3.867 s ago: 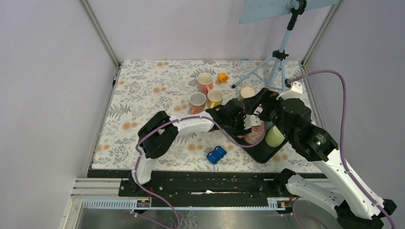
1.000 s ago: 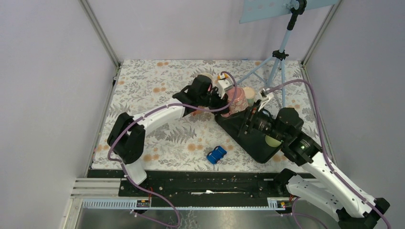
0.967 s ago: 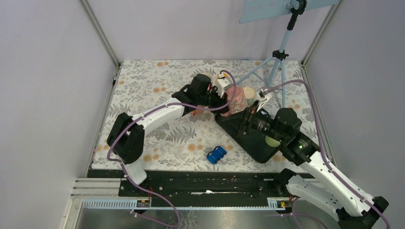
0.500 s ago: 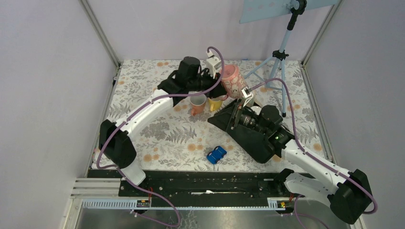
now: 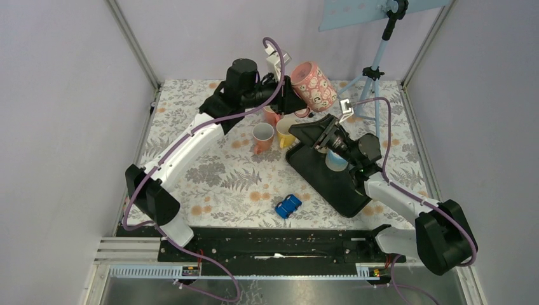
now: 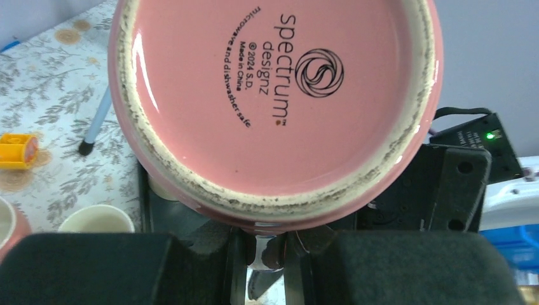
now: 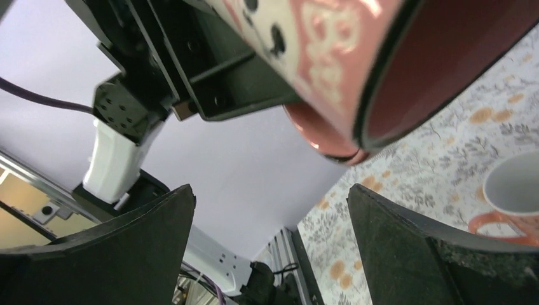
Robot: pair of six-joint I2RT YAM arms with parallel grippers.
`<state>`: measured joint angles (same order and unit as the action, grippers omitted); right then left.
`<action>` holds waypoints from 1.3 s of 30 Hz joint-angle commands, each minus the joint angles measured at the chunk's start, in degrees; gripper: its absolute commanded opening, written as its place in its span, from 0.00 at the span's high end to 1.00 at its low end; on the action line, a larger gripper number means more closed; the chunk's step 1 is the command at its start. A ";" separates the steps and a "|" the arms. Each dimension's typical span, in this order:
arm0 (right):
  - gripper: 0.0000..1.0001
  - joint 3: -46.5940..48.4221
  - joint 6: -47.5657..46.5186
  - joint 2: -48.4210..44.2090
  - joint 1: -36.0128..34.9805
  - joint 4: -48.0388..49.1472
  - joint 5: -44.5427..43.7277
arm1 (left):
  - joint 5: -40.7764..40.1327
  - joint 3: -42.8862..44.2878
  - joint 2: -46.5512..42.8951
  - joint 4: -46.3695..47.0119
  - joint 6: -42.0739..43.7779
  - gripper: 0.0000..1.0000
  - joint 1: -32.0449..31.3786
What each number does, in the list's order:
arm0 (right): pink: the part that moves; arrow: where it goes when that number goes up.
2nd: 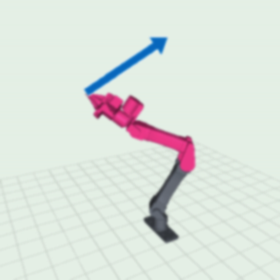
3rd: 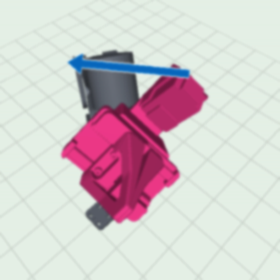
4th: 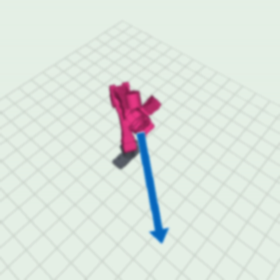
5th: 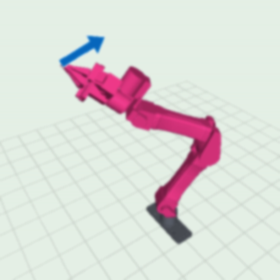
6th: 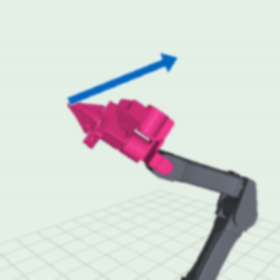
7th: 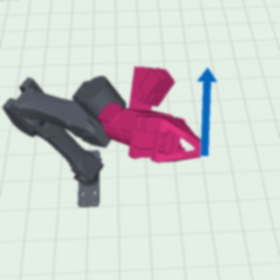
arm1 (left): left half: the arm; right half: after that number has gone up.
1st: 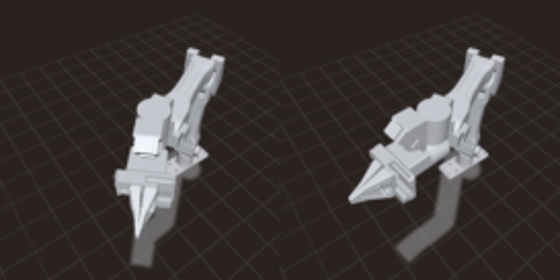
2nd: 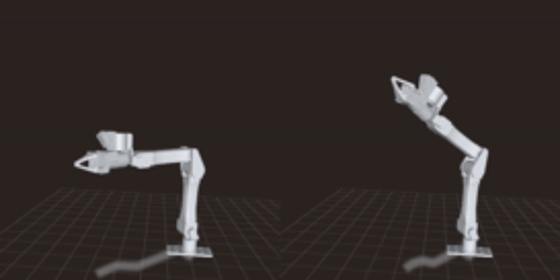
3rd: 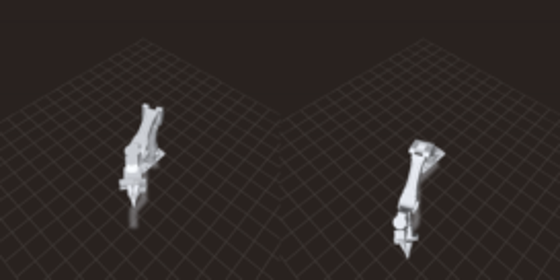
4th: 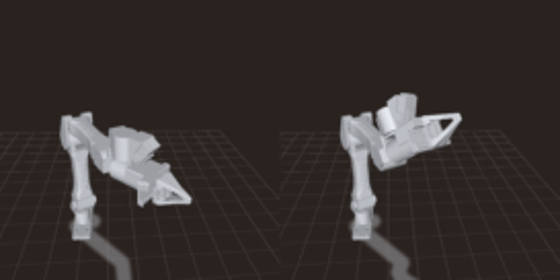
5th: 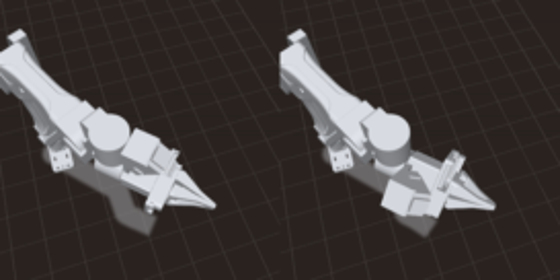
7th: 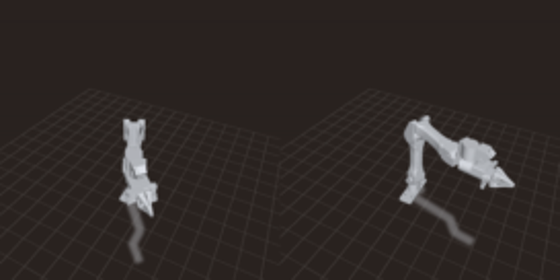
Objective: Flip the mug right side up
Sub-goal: Turn over the cup on the tray.
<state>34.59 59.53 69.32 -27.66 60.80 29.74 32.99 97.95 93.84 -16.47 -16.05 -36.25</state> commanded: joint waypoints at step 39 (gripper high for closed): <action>0.33 10.78 5.80 -0.44 2.55 10.09 -1.22 | 2.35 0.95 -8.98 20.36 -24.50 1.00 0.28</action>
<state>41.17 64.62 69.04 -25.43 68.60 24.84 34.00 97.03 90.02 -6.61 -40.03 -36.25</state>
